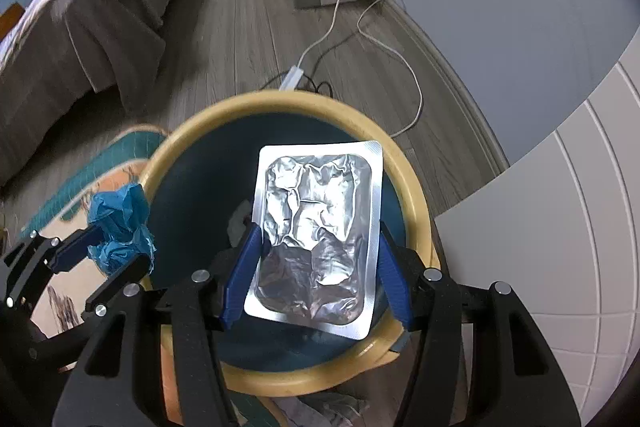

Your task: Collect trash

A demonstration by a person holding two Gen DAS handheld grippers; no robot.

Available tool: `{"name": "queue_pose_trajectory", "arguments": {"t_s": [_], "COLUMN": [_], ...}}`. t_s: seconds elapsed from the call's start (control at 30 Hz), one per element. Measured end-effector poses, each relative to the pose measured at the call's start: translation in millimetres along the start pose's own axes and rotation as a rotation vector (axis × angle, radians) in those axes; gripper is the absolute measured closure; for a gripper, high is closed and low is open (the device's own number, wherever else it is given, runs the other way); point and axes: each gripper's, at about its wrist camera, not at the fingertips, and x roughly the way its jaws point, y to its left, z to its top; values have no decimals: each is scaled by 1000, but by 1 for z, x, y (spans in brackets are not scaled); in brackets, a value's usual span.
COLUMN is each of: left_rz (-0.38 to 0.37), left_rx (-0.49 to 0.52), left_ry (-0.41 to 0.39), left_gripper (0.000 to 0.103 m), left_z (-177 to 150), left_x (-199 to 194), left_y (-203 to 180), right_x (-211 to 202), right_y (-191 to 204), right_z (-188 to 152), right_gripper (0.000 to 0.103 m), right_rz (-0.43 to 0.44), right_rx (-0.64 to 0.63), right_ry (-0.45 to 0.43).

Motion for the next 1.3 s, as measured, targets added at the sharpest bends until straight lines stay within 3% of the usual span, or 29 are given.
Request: {"name": "queue_pose_trajectory", "arguments": {"t_s": [0.07, 0.13, 0.53, 0.77, 0.9, 1.0, 1.13, 1.3], "left_rz": [11, 13, 25, 48, 76, 68, 80, 117], "left_rx": [2, 1, -60, -138, -148, -195, -203, -206], "left_ry": [-13, -24, -42, -16, -105, -146, -132, -162], "left_gripper": [56, 47, 8, 5, 5, 5, 5, 5], "left_z": [-1, -2, -14, -21, -27, -33, -40, -54], "left_x": [-2, -5, -20, -47, -90, -117, -142, -175], "left_y": [1, 2, 8, 14, 16, 19, 15, 7], "right_x": [-2, -5, -3, -19, -44, -67, -110, -161], "right_y": [2, 4, -7, -11, -12, 1, 16, 16], "right_z": [1, 2, 0, -5, -13, -27, -56, -85], "right_gripper": [43, 34, 14, 6, 6, 6, 6, 6], "right_rz": [6, 11, -9, -28, -34, -70, -96, -80], "right_rx": [-4, -11, 17, 28, 47, -25, -139, -111], "right_ry": [-17, -35, -28, -31, -33, -37, -120, -255]}}
